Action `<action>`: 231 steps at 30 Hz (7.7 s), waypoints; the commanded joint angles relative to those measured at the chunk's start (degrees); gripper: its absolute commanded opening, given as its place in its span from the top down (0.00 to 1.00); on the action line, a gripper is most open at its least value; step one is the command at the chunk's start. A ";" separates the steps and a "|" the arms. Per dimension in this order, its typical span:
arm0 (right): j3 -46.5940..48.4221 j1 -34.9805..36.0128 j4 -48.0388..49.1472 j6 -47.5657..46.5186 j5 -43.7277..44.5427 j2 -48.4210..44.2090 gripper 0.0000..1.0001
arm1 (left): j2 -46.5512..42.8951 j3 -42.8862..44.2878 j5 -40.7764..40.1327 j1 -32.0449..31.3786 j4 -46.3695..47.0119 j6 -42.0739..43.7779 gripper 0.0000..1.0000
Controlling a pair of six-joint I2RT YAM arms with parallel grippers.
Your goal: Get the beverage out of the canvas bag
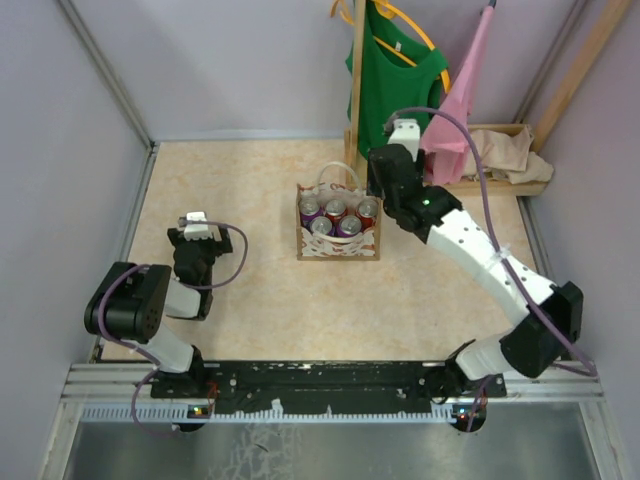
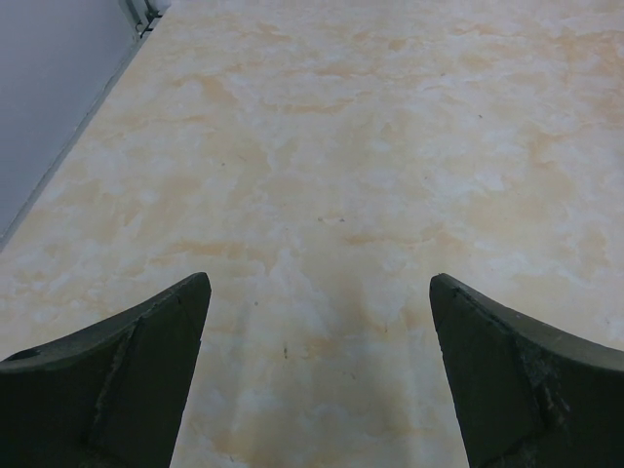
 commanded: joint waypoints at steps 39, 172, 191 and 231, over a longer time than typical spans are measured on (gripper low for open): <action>8.50 1.79 -5.27 8.56 -1.43 23.46 0.42 | 0.43 -0.38 -0.49 0.00 2.54 -0.52 0.00; -41.26 4.44 17.18 15.78 -5.86 -17.07 1.00 | 0.41 -0.38 -0.49 0.00 2.54 -0.54 0.00; -33.64 9.05 9.86 17.42 -4.56 -6.90 0.83 | 0.43 -0.38 -0.49 0.03 2.54 -0.52 0.00; 9.19 6.01 -6.96 -0.17 -9.34 5.08 0.17 | 0.41 -0.38 -0.49 0.04 2.54 -0.55 0.00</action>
